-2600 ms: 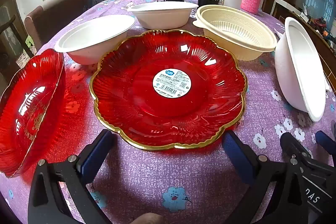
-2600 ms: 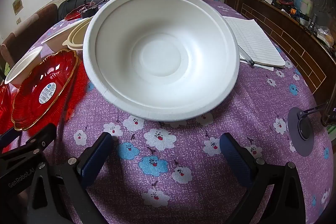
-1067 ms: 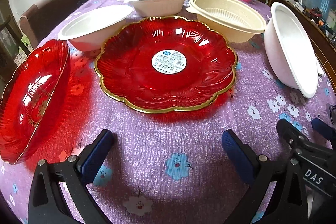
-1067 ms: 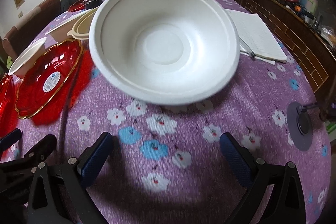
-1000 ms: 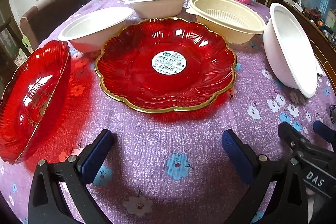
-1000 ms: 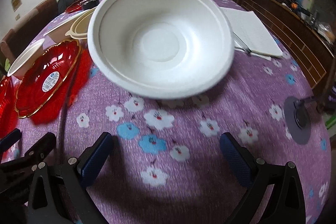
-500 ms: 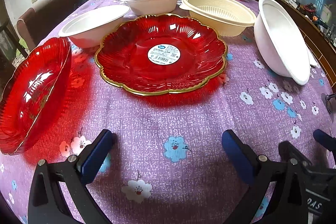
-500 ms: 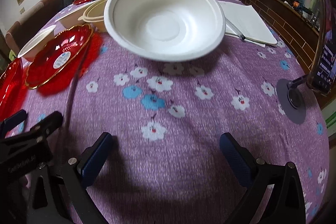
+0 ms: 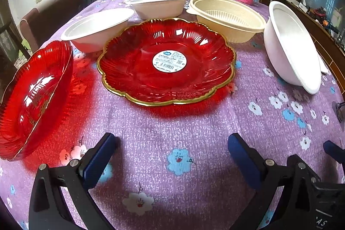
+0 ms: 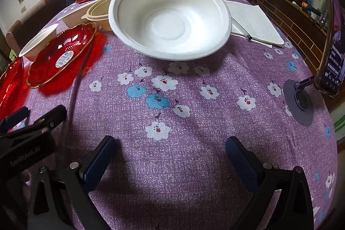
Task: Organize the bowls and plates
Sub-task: 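Move the right tool toward the red gold-rimmed plate, then grasp the rim of the red gold-rimmed plate with the right tool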
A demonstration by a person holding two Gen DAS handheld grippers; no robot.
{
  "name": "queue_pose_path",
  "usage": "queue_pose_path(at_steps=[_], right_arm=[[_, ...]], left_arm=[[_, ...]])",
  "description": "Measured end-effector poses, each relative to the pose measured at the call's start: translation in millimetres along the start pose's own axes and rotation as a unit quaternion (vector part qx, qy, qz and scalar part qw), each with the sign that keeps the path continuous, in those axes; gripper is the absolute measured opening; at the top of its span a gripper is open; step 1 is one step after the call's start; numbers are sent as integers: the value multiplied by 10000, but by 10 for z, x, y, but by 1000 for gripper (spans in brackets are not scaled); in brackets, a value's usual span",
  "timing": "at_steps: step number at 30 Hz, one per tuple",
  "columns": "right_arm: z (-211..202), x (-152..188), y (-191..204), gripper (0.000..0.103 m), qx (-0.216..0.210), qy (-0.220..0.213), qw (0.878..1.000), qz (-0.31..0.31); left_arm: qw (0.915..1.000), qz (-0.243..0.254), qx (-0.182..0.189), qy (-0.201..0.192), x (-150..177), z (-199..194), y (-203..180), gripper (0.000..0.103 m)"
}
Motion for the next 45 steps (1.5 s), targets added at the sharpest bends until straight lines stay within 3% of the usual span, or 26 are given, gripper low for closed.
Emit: queue_pose_path(at_steps=[10,17,26,31,35,40,43,45], right_arm=[[-1,8,6,102,-7,6,10000,-11],[-7,13,-5,102,-8,95,10000,-20],[-97,130,25,102,-208,175,9992,-306],[-161,209,23,102,-345,193,9983,-438],[-221,178,47,96,-484,33,9980,-403],[-235,-36,217,87,-883,-144,9958,-187],[-152,-233,491,74,-1186,-95,9928,-129],[-62,-402,693,72,-1406,-129,9900,-12]], left_arm=[[9999,1,-24,107,-40,46,-2,103],[9985,-118,526,13,18,-117,7,100],[9920,-313,923,-807,-19,-869,304,100],[9873,-472,624,-1385,-126,-1231,780,100],[9835,-580,329,-1680,-230,-1400,1152,100],[9799,-952,378,-1710,-279,-1441,1390,100],[9788,-1056,383,-1711,-293,-1431,1439,100],[9801,-1038,427,-1639,-275,-1402,1419,100]])
Point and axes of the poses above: each gripper's, at about its wrist camera, not at the fingertips, and z roughly the way its jaws point, y to its left, x to its underside, the point moved 6 cm from there along z, roughly the way its jaws point, and after that the axes turned 6 degrees about -y, right-handed, at the moved point
